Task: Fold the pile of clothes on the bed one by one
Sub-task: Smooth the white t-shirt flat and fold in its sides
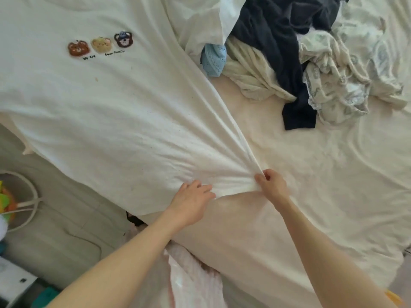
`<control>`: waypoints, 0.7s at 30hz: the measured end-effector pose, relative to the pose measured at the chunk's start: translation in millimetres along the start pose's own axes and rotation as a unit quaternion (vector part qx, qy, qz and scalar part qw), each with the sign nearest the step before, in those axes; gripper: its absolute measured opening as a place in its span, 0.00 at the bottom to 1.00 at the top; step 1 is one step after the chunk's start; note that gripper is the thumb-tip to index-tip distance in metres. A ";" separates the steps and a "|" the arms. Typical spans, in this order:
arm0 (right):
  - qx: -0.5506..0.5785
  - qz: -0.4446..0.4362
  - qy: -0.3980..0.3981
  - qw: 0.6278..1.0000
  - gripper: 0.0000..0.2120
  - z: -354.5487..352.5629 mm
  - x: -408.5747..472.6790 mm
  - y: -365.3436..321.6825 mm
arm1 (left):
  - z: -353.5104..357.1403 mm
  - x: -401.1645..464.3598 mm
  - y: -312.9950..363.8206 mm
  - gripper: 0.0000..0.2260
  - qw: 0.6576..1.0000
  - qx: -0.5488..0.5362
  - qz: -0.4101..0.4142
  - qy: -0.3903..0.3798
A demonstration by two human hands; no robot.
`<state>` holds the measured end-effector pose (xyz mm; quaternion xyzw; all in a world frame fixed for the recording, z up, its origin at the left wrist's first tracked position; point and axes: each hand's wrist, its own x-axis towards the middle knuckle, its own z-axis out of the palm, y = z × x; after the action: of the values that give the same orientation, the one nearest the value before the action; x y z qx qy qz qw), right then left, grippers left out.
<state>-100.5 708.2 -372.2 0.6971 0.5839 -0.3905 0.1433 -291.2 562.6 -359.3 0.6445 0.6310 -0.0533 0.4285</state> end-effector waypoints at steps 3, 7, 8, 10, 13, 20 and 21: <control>-0.006 0.009 -0.036 0.999 0.06 -4.4 8.0 -17.9 | -18.2 3.1 -6.4 0.21 0.996 -0.035 0.005 0.081; 0.064 -0.029 0.037 0.997 0.09 -19.9 31.8 -81.1 | -54.7 17.9 -48.7 0.24 0.984 -0.001 -0.125 0.126; 0.086 -0.054 0.046 0.994 0.11 -24.2 39.2 -104.2 | -66.0 23.5 -63.2 0.25 0.980 0.005 -0.159 0.118; 0.121 -0.115 0.041 0.985 0.13 -31.8 53.8 -155.7 | -86.6 33.8 -93.5 0.26 0.973 0.013 -0.205 0.102; 0.248 -0.126 0.018 0.960 0.14 -43.9 73.0 -234.0 | -103.2 41.9 -131.1 0.28 0.968 0.011 -0.245 0.049; 0.382 0.056 -0.168 0.907 0.31 -69.4 80.7 -315.3 | -110.8 51.2 -149.6 0.28 0.971 -0.009 -0.236 -0.039; 0.393 0.067 -0.181 0.899 0.31 -67.8 78.6 -318.3 | -112.0 52.3 -150.9 0.28 0.971 -0.012 -0.234 -0.044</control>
<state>-368.7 896.0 -302.3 0.6514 0.2985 -0.6974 -0.0136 -463.3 647.5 -394.1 0.4703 0.7455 -0.1732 0.4393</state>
